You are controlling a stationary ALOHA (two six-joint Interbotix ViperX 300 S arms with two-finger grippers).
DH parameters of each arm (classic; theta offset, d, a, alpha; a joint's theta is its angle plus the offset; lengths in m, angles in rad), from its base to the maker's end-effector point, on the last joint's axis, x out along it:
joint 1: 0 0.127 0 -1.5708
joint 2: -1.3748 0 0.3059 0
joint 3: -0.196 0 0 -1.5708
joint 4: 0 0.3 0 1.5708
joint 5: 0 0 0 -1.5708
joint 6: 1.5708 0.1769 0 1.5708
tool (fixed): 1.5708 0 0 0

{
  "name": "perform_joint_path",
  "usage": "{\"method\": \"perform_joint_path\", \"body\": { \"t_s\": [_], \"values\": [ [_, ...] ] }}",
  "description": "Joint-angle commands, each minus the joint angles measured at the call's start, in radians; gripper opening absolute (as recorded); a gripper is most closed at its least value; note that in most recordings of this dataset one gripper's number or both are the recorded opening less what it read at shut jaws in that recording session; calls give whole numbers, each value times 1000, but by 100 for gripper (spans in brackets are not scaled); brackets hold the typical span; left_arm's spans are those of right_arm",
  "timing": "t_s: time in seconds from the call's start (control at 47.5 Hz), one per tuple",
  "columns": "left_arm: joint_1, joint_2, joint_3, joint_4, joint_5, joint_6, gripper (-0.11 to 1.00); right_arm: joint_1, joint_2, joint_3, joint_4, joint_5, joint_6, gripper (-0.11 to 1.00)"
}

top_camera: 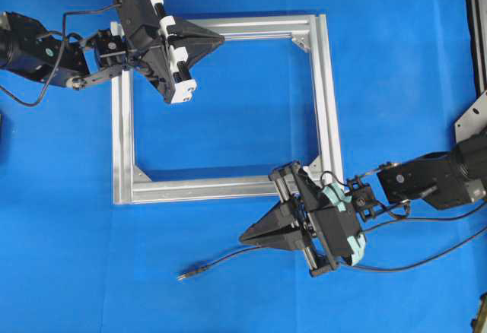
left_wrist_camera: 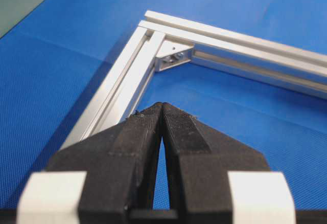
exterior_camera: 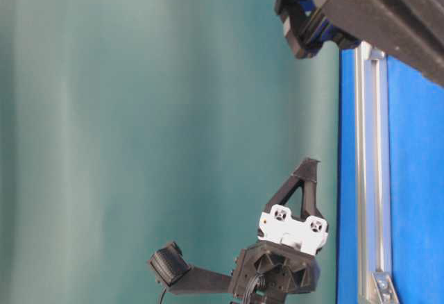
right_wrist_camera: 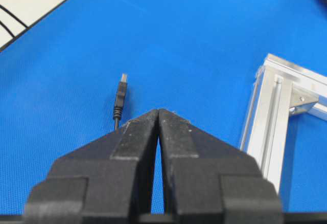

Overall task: Insert the wire through the string loop located on the right side.
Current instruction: 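Open the right gripper and lower it over the black USB cable end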

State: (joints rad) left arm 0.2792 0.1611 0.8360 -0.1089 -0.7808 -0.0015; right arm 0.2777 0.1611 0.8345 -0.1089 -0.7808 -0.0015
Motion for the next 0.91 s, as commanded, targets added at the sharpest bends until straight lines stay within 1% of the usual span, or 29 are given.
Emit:
{"method": "perform_joint_path", "body": {
  "t_s": [0.0, 0.126, 0.232, 0.506, 0.569, 0.611, 0.674, 0.758, 0.885],
  "values": [
    [3, -44, -9, 25, 21, 8, 0, 18, -49, -18, 0, -2, 3, 0],
    [5, -48, -3, 25, 32, 8, 0, 26, -61, -21, 0, 51, 8, -6],
    [6, -48, -5, 25, 32, 8, 0, 29, -63, -20, 0, 75, 26, -6],
    [5, -48, -8, 25, 32, 8, 0, 37, -63, -20, 2, 81, 78, -5],
    [5, -48, -8, 25, 32, 6, 0, 37, -64, -21, 2, 81, 86, -2],
    [6, -48, -8, 25, 32, 6, 0, 37, -63, -21, 2, 81, 94, 2],
    [6, -48, -8, 25, 32, 6, 0, 37, -63, -23, 3, 80, 100, 13],
    [6, -48, -9, 25, 32, 6, 0, 37, -63, -26, 15, 77, 101, 35],
    [5, -48, -9, 25, 32, 6, 0, 40, -63, -21, 18, 81, 101, 73]
  ]
}}
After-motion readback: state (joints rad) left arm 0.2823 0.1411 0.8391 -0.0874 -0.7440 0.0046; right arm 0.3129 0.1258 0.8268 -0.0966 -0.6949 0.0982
